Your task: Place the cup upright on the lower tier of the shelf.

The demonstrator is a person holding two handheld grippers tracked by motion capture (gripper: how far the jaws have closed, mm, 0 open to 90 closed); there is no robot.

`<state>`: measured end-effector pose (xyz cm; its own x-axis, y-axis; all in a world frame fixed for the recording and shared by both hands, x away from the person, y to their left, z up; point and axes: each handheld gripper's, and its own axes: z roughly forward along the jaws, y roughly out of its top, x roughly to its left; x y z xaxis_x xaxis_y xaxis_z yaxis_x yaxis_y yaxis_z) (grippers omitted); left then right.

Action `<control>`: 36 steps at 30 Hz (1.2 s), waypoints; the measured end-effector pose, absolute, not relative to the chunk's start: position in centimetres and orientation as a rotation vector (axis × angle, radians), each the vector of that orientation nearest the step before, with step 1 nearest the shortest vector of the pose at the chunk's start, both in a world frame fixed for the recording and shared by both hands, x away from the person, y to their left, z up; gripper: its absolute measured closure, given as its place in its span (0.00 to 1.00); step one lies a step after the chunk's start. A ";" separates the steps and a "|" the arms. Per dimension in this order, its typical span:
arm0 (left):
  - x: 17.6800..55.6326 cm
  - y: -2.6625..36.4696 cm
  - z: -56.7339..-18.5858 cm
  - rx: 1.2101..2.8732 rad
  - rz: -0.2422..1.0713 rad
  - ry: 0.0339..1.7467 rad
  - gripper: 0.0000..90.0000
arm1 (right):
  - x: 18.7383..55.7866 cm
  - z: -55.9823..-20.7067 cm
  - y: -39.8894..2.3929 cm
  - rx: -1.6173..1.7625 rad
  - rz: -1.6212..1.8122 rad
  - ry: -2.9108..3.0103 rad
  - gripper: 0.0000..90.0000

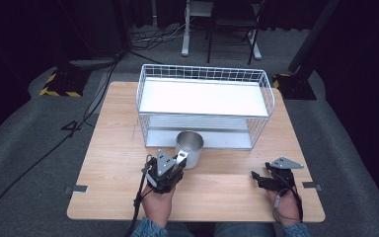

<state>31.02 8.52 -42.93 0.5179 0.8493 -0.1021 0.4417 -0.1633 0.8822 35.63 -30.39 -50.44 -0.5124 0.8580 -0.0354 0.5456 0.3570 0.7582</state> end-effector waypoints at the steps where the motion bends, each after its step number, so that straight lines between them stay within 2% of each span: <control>1: 31.2 8.5 -42.8 1.788 0.529 1.077 0.79 | 35.6 -50.4 -30.4 1.221 0.982 2.194 0.32; 19: 36.5 7.1 -42.0 1.746 0.558 0.984 0.79 | 35.5 -50.4 -30.2 1.204 0.968 2.187 0.32; 36: 40.6 6.3 -43.5 1.707 0.571 1.028 0.79 | 35.5 -50.4 -30.1 1.203 0.963 2.182 0.31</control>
